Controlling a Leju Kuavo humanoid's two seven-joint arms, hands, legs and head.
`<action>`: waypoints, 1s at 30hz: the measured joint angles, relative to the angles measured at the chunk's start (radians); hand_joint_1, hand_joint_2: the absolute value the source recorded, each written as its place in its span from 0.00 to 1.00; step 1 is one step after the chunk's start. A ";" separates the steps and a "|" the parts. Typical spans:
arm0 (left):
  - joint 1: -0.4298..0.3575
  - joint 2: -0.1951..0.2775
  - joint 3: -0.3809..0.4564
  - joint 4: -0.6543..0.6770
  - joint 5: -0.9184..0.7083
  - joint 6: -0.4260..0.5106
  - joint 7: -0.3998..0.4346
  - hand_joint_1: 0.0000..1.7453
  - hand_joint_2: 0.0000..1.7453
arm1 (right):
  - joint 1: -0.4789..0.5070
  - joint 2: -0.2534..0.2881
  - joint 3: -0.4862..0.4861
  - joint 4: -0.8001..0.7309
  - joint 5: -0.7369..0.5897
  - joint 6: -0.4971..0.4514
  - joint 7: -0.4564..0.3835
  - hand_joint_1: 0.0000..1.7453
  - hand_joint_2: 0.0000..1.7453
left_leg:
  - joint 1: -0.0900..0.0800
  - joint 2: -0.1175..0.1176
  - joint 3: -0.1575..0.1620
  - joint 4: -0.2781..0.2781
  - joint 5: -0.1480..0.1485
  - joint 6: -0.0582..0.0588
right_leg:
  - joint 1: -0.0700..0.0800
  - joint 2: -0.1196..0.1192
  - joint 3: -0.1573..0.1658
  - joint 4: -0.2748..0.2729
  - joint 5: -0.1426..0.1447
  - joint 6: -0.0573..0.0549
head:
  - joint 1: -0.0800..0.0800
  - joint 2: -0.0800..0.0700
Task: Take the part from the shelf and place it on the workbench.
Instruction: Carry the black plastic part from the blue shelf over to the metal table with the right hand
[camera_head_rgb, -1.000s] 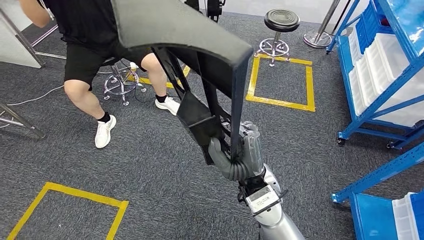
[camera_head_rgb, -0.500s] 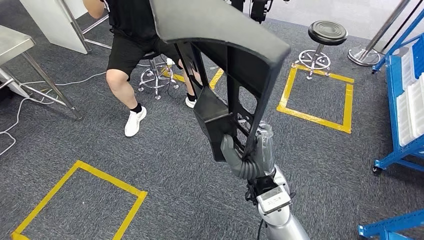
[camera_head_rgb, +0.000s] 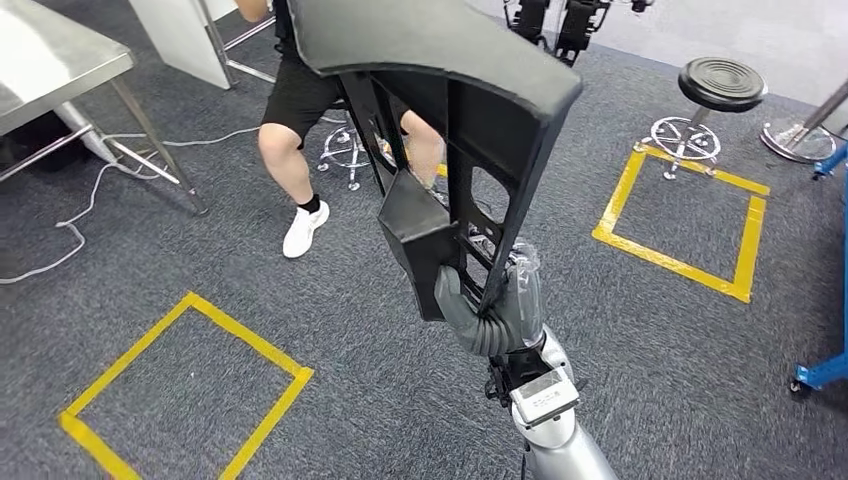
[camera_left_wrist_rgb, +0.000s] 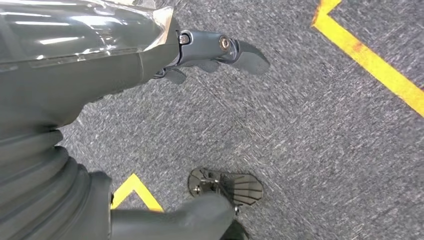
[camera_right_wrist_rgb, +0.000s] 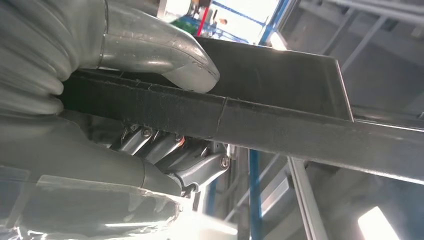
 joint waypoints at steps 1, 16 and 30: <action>0.000 0.000 0.000 0.000 -0.002 0.000 0.000 0.00 1.00 | 0.000 0.000 0.000 -0.001 -0.002 -0.002 0.000 1.00 1.00 | -0.002 -0.011 -0.001 -0.002 0.001 0.004 | 0.001 -0.009 0.002 -0.001 -0.001 0.004 | 0.000 0.000; 0.005 -0.013 0.011 -0.005 -0.007 -0.015 -0.059 0.00 1.00 | 0.032 -0.013 -0.020 -0.033 0.004 -0.003 0.003 1.00 1.00 | 0.019 -0.183 0.009 -0.010 0.008 -0.010 | -0.034 0.138 -0.019 0.011 0.013 0.047 | 0.004 0.000; 0.001 -0.013 0.030 -0.006 -0.011 -0.004 -0.071 0.00 1.00 | -0.025 0.015 0.013 0.038 0.019 -0.021 0.008 1.00 1.00 | 0.010 0.001 -0.008 0.013 0.004 -0.011 | -0.013 0.001 -0.005 0.007 0.001 0.012 | 0.002 0.000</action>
